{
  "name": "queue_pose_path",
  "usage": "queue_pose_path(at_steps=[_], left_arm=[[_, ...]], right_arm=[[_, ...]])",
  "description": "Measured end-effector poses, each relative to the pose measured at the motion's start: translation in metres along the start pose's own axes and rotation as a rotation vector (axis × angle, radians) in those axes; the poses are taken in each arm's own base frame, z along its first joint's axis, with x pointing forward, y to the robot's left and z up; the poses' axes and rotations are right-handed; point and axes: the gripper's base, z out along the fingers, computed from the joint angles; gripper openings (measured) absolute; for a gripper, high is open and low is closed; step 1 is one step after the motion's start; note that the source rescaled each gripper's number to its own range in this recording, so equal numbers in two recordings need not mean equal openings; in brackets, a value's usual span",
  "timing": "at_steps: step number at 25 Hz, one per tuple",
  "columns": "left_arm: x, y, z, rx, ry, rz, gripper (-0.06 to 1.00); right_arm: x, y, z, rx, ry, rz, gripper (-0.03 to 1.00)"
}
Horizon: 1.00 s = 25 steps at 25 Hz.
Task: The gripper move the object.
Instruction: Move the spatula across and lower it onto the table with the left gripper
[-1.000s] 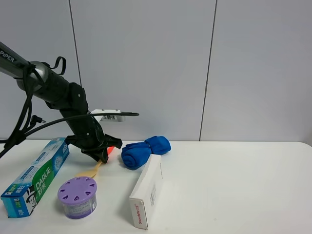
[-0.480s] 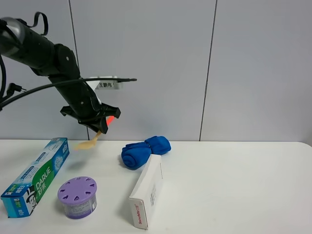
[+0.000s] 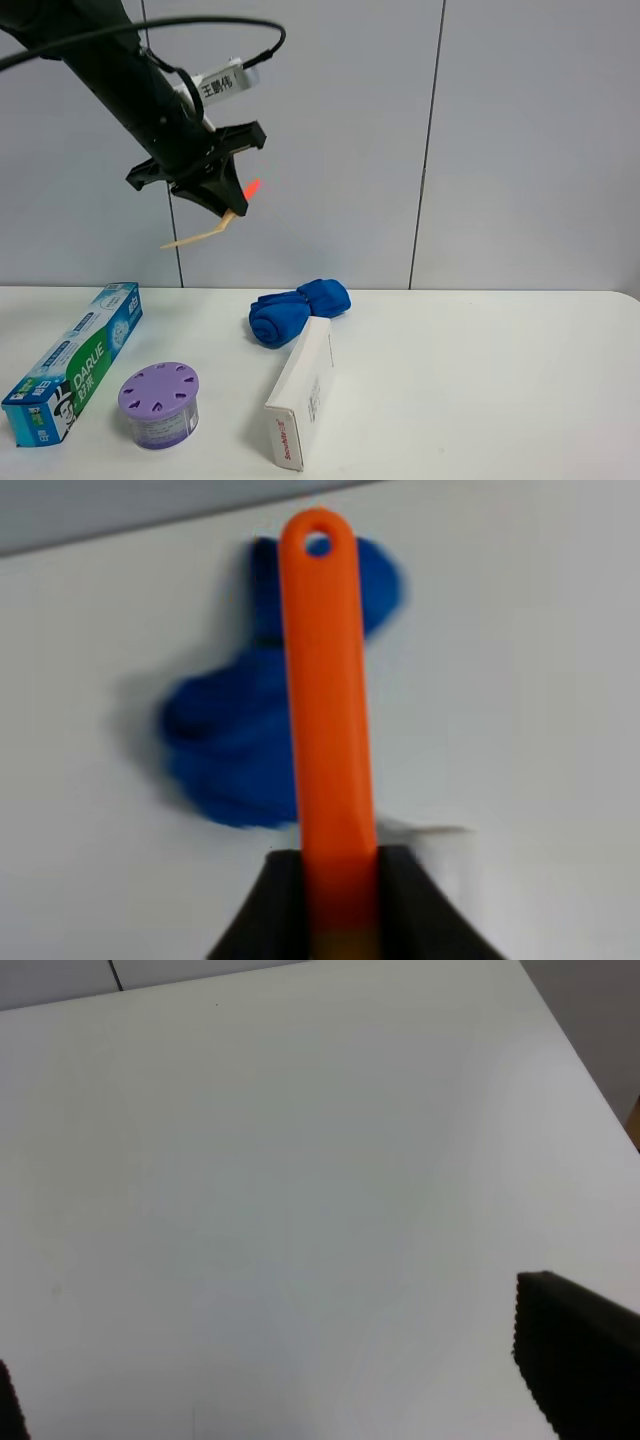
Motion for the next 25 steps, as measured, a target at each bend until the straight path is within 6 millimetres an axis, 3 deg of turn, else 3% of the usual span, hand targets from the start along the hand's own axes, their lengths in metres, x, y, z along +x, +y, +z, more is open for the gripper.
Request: queue_pose_path(at_steps=[5, 16, 20, 25], left_arm=[[0.010, -0.055, -0.011, 0.121, -0.008, 0.050, 0.00], [0.048, -0.156, -0.002, 0.281, -0.045, 0.177, 0.00], [0.057, -0.175, 0.007, 0.311, -0.067, 0.123, 0.00], [0.069, -0.173, 0.049, 0.279, -0.033, 0.062, 0.00]], right_arm=[[0.000, 0.000, 0.000, 0.000, 0.000, 0.000, 1.00], [0.000, 0.000, 0.000, 0.000, 0.000, 0.000, 1.00], [0.000, 0.000, 0.000, 0.000, 0.000, 0.000, 1.00], [0.000, 0.000, 0.000, 0.000, 0.000, 0.000, 1.00]])
